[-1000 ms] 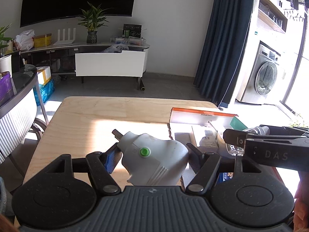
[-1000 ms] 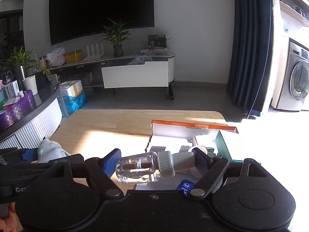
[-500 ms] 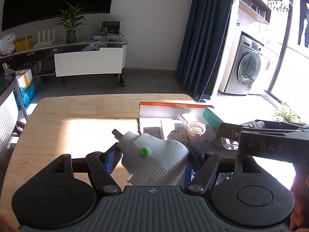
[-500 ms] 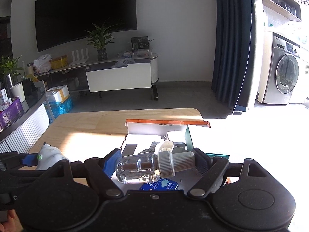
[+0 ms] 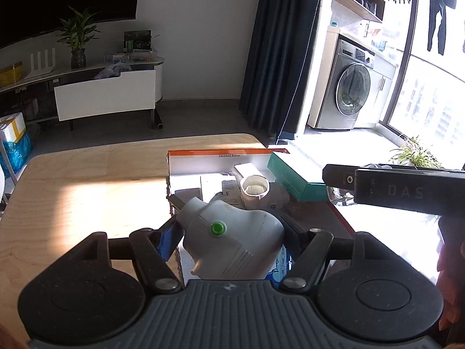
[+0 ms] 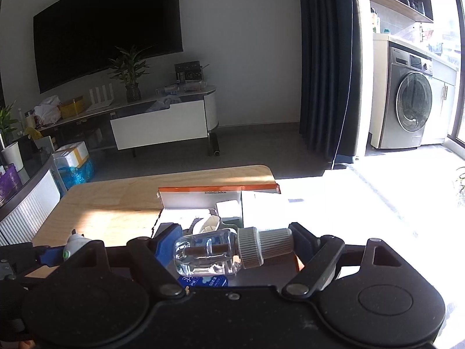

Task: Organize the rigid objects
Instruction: 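Lower the repellent device and glass bottle with both grippers into the box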

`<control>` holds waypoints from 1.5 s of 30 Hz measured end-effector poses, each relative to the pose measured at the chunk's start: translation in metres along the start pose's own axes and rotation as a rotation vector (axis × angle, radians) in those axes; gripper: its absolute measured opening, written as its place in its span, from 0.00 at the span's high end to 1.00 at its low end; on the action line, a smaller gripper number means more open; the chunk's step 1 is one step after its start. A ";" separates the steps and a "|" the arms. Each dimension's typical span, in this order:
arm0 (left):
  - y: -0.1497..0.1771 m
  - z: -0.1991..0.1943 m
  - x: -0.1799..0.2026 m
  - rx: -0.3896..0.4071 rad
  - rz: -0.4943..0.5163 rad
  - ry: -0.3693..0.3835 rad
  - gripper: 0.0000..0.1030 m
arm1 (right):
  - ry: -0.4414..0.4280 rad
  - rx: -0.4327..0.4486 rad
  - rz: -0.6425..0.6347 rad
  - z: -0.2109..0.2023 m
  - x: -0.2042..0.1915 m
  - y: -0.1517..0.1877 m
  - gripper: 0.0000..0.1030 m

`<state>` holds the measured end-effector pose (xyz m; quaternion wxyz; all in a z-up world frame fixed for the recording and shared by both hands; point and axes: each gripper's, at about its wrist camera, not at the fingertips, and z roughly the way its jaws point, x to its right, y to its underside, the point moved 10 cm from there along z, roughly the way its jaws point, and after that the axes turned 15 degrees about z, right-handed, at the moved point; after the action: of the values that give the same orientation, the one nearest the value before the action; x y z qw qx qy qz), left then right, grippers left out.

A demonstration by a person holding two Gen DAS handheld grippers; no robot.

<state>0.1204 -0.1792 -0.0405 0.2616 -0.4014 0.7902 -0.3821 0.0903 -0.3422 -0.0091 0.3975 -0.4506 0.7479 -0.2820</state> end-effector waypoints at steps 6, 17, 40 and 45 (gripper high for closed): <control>-0.003 0.006 0.011 -0.006 0.013 0.023 0.30 | 0.000 -0.006 0.026 0.003 0.010 -0.005 0.08; -0.004 0.017 0.030 -0.021 0.041 0.054 0.30 | 0.010 -0.020 0.028 0.013 0.011 -0.006 0.08; -0.002 0.028 0.048 -0.053 0.027 0.044 0.34 | 0.007 -0.043 0.033 0.022 0.016 -0.004 0.08; -0.002 0.029 0.051 -0.054 0.029 0.048 0.34 | 0.005 -0.045 0.035 0.022 0.016 -0.004 0.08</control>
<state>0.1145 -0.2339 -0.0604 0.2369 -0.3877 0.8120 -0.3664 0.1064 -0.3600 -0.0233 0.3901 -0.4457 0.7628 -0.2595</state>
